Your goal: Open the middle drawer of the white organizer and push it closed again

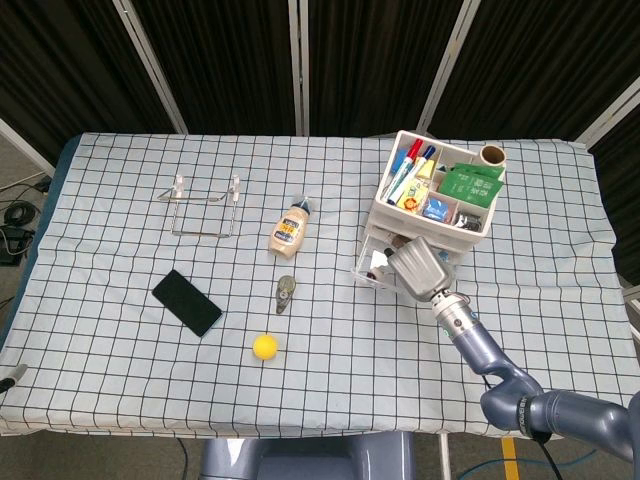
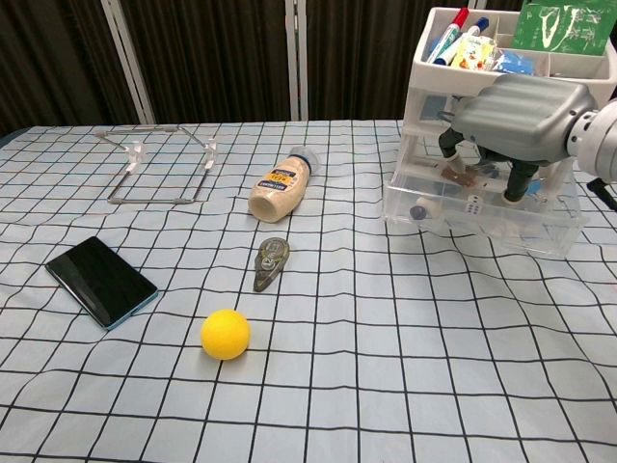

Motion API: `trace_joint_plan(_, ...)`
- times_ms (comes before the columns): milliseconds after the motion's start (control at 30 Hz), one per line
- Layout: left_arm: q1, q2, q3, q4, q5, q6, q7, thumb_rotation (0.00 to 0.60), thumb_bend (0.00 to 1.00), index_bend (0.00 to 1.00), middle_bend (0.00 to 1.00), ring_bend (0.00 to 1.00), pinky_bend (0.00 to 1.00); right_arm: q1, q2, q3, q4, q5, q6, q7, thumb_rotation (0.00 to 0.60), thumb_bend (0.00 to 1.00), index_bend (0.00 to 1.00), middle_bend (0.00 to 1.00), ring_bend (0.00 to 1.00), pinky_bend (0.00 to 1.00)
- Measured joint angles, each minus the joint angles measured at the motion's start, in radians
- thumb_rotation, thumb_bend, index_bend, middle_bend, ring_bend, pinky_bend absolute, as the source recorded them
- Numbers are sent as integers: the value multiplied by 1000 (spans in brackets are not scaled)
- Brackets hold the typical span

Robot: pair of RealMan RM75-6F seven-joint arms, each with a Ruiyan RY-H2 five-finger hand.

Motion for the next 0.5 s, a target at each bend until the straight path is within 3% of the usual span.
trace_joint_plan(500,-2,0,2,-1,2,-3,-1,600,103,0,0,0,0,7,-10,-7,17,-18,-24,7,600,0,490,1000,1000,781)
